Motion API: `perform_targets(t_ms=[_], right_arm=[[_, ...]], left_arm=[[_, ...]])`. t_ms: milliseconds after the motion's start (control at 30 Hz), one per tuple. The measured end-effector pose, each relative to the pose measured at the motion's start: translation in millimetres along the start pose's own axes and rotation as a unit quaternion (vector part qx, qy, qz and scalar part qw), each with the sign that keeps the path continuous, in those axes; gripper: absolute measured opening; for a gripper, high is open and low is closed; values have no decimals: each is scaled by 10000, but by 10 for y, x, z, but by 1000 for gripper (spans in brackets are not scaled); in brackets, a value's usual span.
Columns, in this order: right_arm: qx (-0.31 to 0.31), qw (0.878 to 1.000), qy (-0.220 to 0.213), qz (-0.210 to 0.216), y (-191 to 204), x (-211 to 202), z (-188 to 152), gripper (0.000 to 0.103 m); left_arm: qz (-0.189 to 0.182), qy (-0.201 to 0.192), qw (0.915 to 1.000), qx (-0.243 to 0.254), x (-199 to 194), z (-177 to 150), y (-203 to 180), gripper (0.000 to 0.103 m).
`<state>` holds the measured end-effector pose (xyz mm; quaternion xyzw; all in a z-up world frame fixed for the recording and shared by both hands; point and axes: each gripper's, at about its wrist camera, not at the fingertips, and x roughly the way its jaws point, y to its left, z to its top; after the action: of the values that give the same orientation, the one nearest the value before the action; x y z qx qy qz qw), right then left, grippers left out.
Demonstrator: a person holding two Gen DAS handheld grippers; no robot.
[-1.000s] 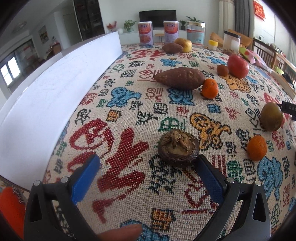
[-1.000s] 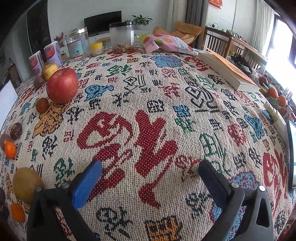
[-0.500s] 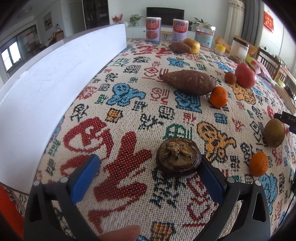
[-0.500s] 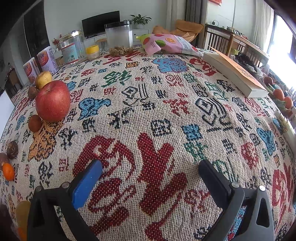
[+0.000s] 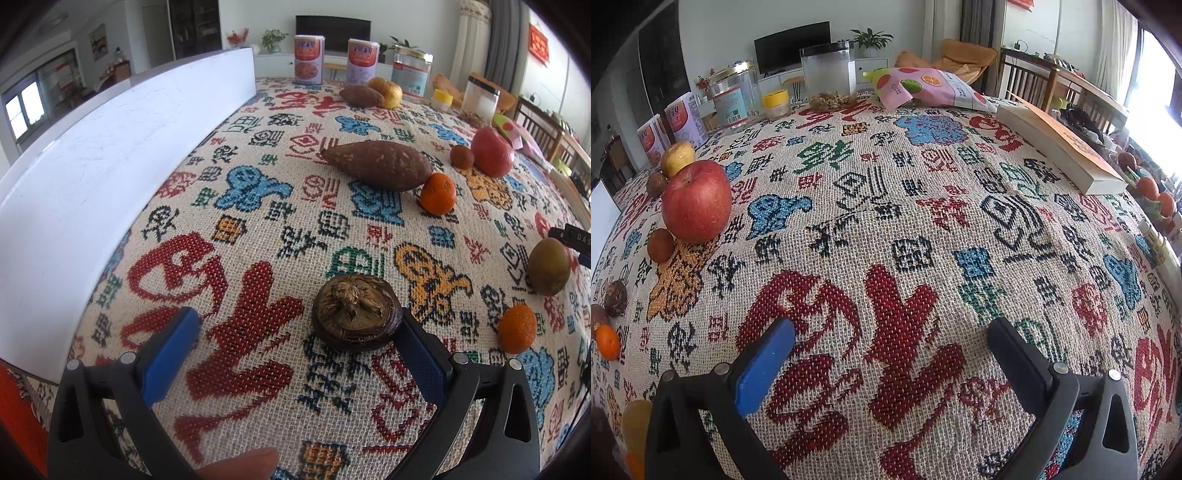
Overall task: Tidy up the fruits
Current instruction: 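Move the left tool toward the dark brown round fruit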
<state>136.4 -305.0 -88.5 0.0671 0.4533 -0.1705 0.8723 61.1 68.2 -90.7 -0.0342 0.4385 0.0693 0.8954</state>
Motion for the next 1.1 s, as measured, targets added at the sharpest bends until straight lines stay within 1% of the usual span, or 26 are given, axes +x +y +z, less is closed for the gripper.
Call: perform_targets(t_ms=[967, 1100], right_arm=[[-1, 10000, -1, 5, 0, 0, -1, 103], [-2, 10000, -1, 5, 0, 0, -2, 103]], left_arm=[[-32, -12, 10000, 15, -16, -16, 6, 103], [-106, 35, 9999, 88, -14, -16, 20, 103]])
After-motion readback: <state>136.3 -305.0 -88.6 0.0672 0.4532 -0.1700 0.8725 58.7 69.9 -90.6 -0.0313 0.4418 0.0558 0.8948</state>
